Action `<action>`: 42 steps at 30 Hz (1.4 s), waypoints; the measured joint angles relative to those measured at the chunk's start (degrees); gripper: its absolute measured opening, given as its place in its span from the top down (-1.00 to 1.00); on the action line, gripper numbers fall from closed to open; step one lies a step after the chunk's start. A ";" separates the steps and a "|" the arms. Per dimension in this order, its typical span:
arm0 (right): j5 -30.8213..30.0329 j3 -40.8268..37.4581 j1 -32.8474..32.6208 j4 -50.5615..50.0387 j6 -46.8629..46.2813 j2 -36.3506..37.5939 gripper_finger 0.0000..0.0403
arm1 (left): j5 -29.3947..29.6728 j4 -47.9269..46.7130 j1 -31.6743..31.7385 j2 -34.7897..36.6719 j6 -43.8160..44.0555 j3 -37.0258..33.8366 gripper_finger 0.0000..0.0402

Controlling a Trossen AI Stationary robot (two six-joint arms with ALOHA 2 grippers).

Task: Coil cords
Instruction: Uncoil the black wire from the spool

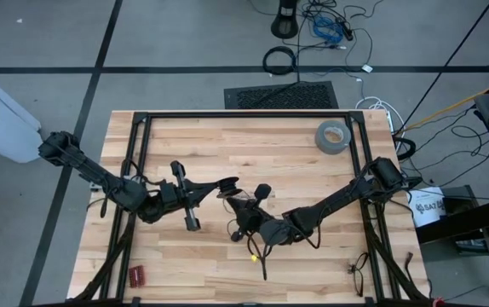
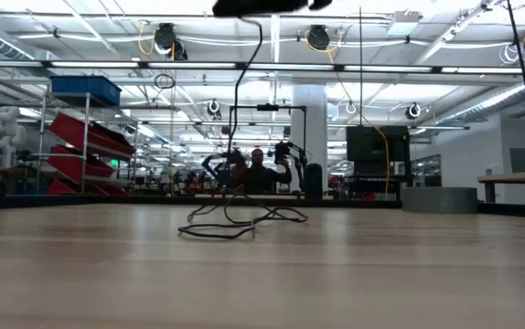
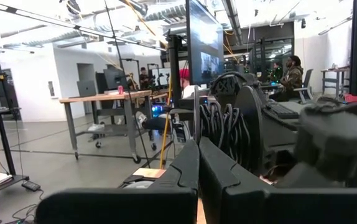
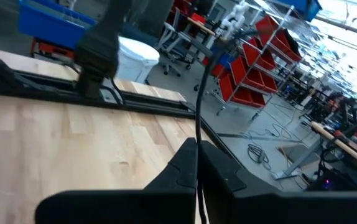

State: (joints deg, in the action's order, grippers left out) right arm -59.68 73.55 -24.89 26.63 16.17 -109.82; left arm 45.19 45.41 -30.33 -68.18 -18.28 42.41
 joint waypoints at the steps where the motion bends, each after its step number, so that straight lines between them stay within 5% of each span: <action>1: 0.02 0.93 -0.46 -0.54 0.57 0.00 0.99 | 0.00 -0.01 0.00 0.00 0.00 0.00 1.00; 11: 0.02 11.07 -5.46 -9.47 2.54 0.00 1.00 | 0.09 -0.82 0.01 0.00 -0.04 0.00 1.00; 30: -0.86 20.01 -13.19 -11.11 10.19 0.00 1.00 | 0.90 -1.51 0.70 0.02 0.02 0.00 1.00; 42: -24.27 21.51 -16.86 -11.73 25.45 0.04 1.00 | 0.83 -1.51 0.68 0.02 0.04 0.00 1.00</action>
State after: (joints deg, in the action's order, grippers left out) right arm -83.95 95.07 -41.76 14.90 41.62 -109.78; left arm 46.02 43.90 -29.65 -68.16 -18.24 42.41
